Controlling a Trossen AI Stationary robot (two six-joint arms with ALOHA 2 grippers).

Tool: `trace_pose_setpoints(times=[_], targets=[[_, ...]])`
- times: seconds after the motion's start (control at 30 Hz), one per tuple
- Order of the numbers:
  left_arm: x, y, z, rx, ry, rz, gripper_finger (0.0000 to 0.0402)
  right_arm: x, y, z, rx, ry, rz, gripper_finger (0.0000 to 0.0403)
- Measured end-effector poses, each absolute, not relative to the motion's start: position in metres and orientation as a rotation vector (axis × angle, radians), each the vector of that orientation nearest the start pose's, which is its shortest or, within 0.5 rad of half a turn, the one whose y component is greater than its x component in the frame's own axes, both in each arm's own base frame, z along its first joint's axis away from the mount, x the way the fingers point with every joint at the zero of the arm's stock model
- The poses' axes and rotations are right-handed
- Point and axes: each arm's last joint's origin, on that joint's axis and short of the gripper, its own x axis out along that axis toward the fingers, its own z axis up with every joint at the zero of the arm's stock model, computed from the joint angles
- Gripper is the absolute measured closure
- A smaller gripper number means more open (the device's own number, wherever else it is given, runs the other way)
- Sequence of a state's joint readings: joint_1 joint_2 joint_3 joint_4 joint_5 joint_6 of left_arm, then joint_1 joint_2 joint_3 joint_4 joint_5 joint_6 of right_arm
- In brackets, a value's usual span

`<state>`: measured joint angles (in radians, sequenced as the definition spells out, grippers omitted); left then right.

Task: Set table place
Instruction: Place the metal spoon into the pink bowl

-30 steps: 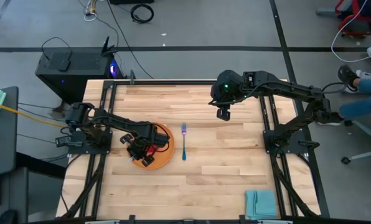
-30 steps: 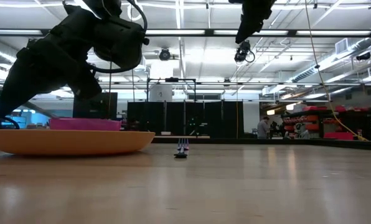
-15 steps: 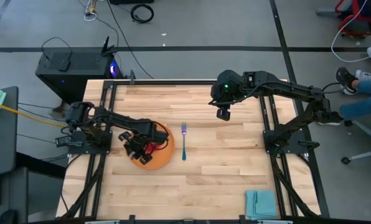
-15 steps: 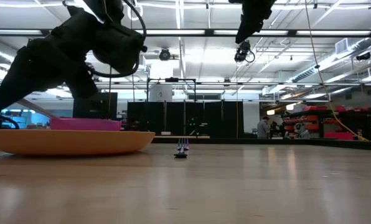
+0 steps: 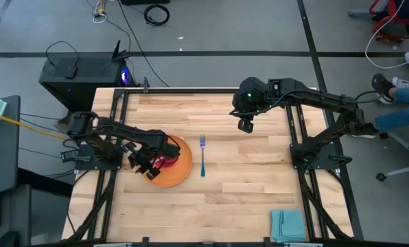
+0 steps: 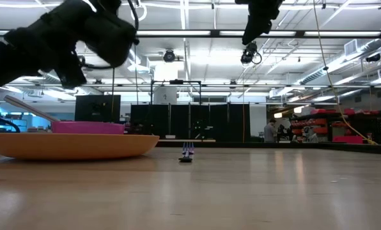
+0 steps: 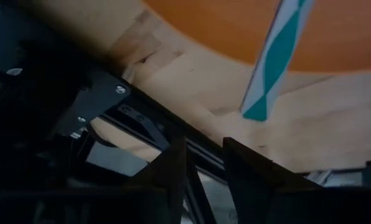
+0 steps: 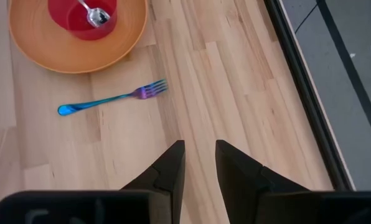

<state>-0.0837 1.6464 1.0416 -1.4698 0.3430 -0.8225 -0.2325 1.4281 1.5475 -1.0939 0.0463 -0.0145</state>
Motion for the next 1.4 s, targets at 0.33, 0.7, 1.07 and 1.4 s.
trace_pose_setpoints(times=[0.33, 0.7, 1.07, 1.4], targets=[[0.199, -0.039, 0.239, -0.690, 1.781, 0.717, 0.0286, 0.269, -0.059, 0.352, 0.156, 1.005, -0.276, 0.0308], [0.167, -0.043, 0.273, -0.638, 1.423, 0.789, 0.0288, 0.291, -0.044, 0.269, 0.248, 1.087, -0.279, 0.0308], [0.166, -0.041, 0.276, -0.625, 1.349, 0.805, 0.0283, 0.340, -0.029, 0.205, 0.038, 1.143, -0.074, 0.0308], [0.167, -0.041, 0.276, -0.618, 1.333, 0.808, 0.0290, 0.375, -0.019, 0.158, -0.029, 1.070, 0.103, 0.0308]])
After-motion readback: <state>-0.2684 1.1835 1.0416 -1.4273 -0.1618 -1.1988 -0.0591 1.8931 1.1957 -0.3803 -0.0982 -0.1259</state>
